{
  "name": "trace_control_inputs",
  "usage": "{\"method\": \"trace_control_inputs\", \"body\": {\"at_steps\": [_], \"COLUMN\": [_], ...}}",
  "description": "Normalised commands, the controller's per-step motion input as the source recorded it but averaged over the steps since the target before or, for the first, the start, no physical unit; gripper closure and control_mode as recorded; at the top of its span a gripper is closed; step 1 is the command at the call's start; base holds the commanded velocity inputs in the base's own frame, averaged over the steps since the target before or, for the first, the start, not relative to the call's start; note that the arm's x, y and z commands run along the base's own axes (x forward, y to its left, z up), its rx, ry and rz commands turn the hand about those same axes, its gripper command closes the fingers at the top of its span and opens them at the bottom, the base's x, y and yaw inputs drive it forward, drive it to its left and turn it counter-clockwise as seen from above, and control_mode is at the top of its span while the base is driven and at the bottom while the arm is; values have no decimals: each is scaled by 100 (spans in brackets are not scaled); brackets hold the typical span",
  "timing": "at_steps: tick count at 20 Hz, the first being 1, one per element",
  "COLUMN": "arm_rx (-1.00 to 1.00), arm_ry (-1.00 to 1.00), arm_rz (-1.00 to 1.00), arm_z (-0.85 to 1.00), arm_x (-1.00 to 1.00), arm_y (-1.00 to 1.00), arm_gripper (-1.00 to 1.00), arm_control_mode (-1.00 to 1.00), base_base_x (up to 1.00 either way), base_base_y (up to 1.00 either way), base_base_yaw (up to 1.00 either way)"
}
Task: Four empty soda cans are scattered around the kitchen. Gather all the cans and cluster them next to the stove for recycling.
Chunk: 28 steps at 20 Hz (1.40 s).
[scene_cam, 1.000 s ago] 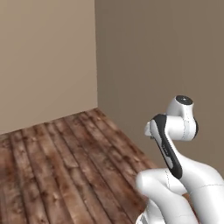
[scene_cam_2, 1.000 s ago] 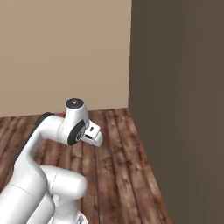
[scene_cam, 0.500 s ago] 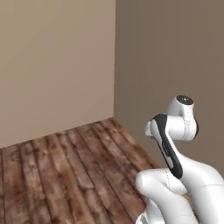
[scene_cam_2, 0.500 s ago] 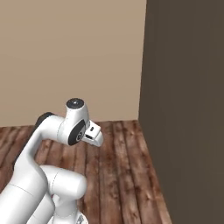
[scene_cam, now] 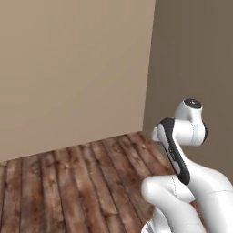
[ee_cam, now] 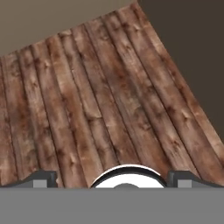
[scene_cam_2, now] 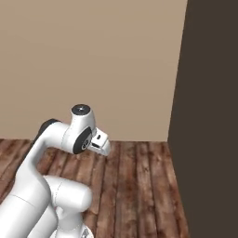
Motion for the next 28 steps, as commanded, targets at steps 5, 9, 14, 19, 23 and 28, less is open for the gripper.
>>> {"method": "trace_control_inputs", "body": {"at_steps": [5, 9, 14, 19, 23, 28], "arm_rx": [0, 0, 0, 0, 0, 0], "arm_ry": [0, 0, 0, 0, 0, 0], "arm_rz": [0, 0, 0, 0, 0, 0], "arm_z": [0, 0, 0, 0, 0, 0], "arm_x": [0, 0, 0, 0, 0, 0], "arm_y": [0, 0, 0, 0, 0, 0], "arm_gripper": [-100, -100, -100, -100, -100, -100], "arm_control_mode": [100, 100, 100, 100, 100, 100], "base_base_x": [23, 21, 10, 9, 17, 12], "base_base_y": [0, 0, 0, 0, 0, 0], "base_base_yaw": [40, 41, 43, 44, 41, 43]}}
